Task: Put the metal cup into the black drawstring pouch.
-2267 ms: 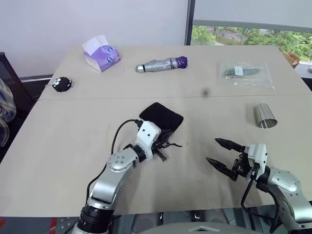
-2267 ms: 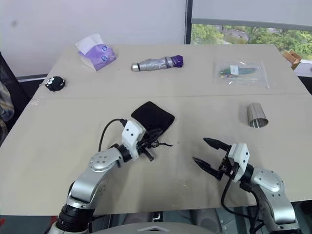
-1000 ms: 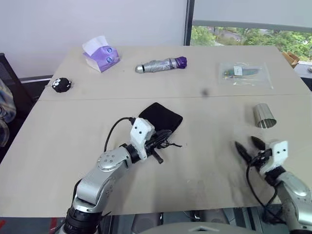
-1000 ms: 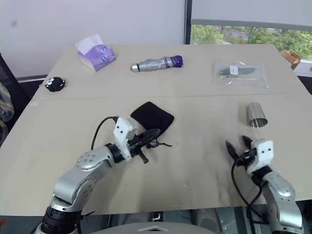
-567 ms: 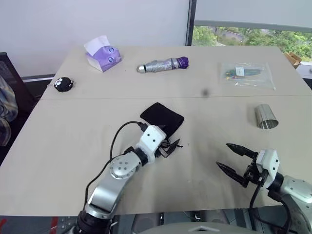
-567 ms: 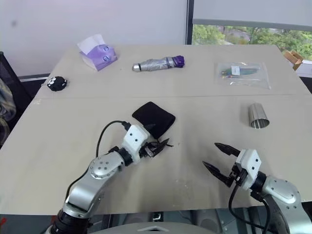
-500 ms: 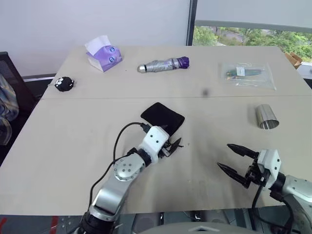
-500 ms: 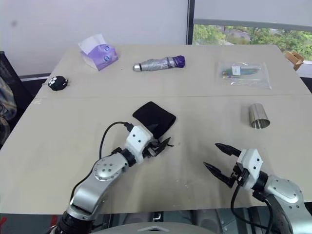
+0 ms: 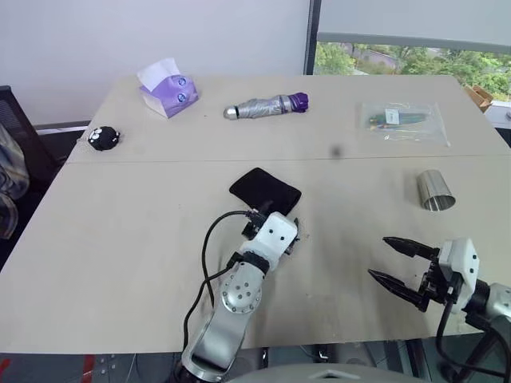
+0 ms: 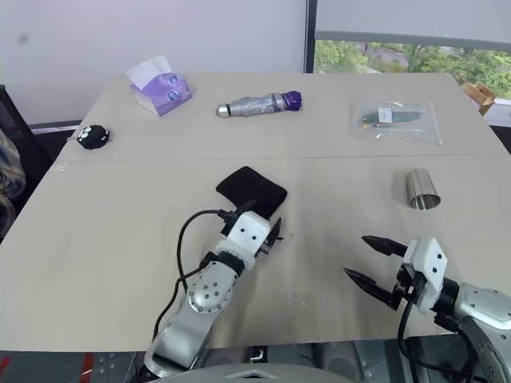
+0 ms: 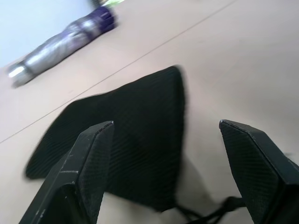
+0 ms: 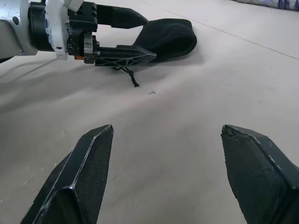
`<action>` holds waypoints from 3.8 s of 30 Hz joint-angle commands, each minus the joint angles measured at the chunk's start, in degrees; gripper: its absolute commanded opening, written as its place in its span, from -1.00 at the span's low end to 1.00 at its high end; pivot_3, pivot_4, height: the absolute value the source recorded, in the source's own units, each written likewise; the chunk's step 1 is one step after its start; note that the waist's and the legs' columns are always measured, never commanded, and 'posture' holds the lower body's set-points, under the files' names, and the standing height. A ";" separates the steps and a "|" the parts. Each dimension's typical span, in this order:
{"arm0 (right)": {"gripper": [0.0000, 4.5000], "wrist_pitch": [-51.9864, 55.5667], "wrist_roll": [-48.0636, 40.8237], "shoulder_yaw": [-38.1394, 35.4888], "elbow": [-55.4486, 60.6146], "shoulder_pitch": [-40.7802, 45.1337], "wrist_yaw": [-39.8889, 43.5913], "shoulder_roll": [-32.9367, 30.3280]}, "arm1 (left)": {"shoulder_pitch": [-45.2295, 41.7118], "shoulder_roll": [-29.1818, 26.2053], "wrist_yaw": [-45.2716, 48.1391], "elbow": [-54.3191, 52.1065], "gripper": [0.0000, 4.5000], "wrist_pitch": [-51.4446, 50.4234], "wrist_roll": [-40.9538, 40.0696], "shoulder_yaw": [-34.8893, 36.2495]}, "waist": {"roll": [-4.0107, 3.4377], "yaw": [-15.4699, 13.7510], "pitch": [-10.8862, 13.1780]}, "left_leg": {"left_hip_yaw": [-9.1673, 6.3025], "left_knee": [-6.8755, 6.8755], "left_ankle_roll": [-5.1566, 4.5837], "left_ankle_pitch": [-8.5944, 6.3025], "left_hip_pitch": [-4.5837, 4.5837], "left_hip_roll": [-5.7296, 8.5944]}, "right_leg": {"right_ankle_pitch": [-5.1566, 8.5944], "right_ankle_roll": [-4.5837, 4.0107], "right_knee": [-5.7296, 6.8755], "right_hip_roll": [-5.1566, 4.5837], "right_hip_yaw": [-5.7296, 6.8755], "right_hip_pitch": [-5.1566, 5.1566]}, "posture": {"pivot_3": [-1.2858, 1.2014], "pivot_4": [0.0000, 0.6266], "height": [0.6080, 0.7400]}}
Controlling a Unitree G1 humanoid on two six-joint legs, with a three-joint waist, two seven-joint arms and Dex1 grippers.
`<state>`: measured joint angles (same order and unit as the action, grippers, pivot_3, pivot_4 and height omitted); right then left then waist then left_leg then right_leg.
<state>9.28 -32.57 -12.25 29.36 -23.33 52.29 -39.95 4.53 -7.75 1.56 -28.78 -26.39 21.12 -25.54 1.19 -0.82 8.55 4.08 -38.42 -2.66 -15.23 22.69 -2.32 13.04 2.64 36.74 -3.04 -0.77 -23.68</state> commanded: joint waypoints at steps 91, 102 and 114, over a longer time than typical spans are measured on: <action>-0.99 23.50 -2.40 9.40 -3.29 27.43 -22.10 16.46 | -18.13 5.62 16.05 4.52 -1.00 -11.10 -32.33 16.91 | -0.10 0.81 -0.03 | -0.04 -0.05 0.00 0.01 0.07 0.10 | -0.16 0.22 0.02 0.20 -0.07 -0.02 | 0.03 -0.52 1.00; -0.99 20.53 5.93 16.04 -7.79 29.43 -23.02 19.37 | -19.10 4.24 15.98 3.06 -1.00 -12.52 -35.40 17.37 | -0.09 0.38 -0.02 | -0.05 -0.04 0.00 0.01 0.12 0.11 | -0.15 0.23 -0.01 0.19 -0.02 -0.02 | 0.03 -0.52 1.00; -0.99 25.69 9.33 16.37 -12.32 36.33 -31.22 27.27 | -18.32 3.61 16.31 1.77 -1.00 -13.10 -36.65 16.20 | -0.08 0.83 -0.02 | -0.06 -0.04 0.00 0.01 0.10 0.09 | -0.16 0.22 0.03 0.22 0.00 -0.02 | 0.03 -0.52 1.00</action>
<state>33.44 -22.06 5.18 16.18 11.50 22.91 -13.63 -13.57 -4.13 17.34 -24.33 -39.64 -14.61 -8.77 1.12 0.00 8.53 4.01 -38.45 -2.66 -15.22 22.78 -2.24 12.88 2.86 36.78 -2.82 -0.77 -23.71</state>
